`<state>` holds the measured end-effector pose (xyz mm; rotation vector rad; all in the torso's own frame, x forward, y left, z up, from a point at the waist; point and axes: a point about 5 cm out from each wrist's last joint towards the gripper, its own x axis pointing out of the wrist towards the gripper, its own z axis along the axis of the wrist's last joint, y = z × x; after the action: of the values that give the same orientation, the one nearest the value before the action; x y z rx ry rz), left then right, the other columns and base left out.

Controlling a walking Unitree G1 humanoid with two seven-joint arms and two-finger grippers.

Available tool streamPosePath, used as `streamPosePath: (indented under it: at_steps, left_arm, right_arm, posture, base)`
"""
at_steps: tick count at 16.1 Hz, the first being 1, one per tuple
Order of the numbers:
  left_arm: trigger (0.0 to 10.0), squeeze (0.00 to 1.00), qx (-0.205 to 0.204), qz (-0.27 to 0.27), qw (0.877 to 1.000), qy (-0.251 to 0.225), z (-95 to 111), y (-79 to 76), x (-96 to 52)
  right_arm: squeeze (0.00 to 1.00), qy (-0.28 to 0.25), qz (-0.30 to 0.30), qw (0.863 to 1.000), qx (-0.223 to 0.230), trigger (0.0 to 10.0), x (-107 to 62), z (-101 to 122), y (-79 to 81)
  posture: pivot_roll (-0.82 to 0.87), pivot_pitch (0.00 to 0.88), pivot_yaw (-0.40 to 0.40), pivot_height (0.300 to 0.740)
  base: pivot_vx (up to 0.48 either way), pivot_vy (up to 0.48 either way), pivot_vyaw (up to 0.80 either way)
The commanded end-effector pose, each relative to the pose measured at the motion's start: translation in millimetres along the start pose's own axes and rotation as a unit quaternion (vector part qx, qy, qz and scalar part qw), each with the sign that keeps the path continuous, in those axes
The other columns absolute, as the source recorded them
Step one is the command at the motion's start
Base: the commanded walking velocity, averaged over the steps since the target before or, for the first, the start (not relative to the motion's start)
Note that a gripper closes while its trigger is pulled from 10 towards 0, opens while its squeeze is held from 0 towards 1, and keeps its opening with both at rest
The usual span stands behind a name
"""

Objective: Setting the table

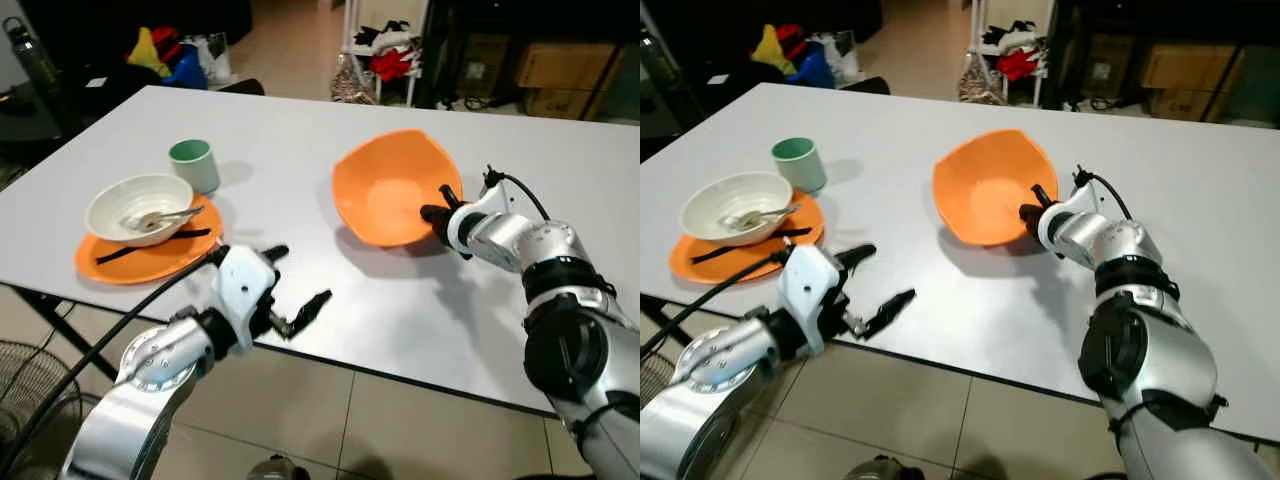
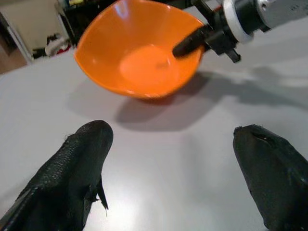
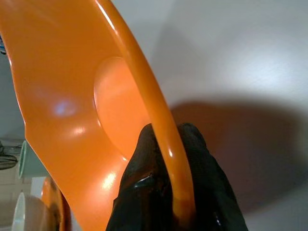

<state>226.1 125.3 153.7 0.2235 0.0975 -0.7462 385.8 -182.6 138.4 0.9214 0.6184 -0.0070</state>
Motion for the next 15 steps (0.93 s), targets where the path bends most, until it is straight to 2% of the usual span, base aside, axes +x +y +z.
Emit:
streamPosePath:
  at_steps: [1,2,3,4,5,9,12,15]
  left_arm:
    - [10.0,0.00,0.004,-0.003,1.000,0.002,3,-0.9,-3.1]
    - [10.0,0.00,0.003,-0.001,1.000,0.003,4,-1.2,-4.4]
    - [10.0,0.00,0.002,0.001,1.000,0.004,4,-1.7,-6.0]
    - [10.0,0.00,0.002,0.001,1.000,0.005,4,-1.9,-5.6]
    - [10.0,0.00,0.001,0.002,1.000,0.007,4,-1.7,-4.6]
    - [10.0,0.00,0.000,0.004,1.000,0.007,6,-0.3,-3.8]
    - [10.0,0.00,0.000,0.004,1.000,0.002,8,1.4,-0.2]
    - [10.0,0.00,-0.001,0.002,1.000,-0.007,9,1.8,6.0]
  right_arm:
    - [0.00,-0.014,0.016,1.000,0.015,10.0,-0.2,6,12.1]
    - [0.00,-0.014,0.015,1.000,0.018,10.0,0.4,6,13.1]
    - [0.04,-0.017,0.013,0.999,0.026,10.0,0.9,6,13.7]
    - [0.80,-0.016,0.010,0.999,0.037,10.0,1.3,5,12.3]
    - [0.86,-0.014,0.006,0.999,0.046,10.0,1.8,5,10.7]
    - [0.87,-0.019,0.002,0.998,0.055,10.0,1.5,6,9.5]
    - [0.97,-0.029,-0.001,0.998,0.062,10.0,-2.3,15,6.0]
    - [1.00,-0.048,-0.009,0.998,0.044,10.0,-13.1,32,-8.5]
  posture:
    - [0.19,0.000,0.058,0.740]
    - [0.20,0.000,0.056,0.740]
    - [0.20,0.000,0.051,0.740]
    - [0.20,0.000,0.049,0.740]
    - [0.20,0.000,0.050,0.740]
    - [0.19,0.000,0.054,0.740]
    - [0.18,0.000,0.061,0.740]
    - [0.16,0.000,0.075,0.740]
  base:
    - [0.000,0.000,0.00]
    - [0.000,0.000,0.00]
    - [0.000,0.000,0.00]
    - [0.000,0.000,0.00]
    - [0.000,0.000,0.00]
    - [0.000,0.000,0.00]
    - [0.000,0.000,0.00]
    - [0.000,0.000,0.00]
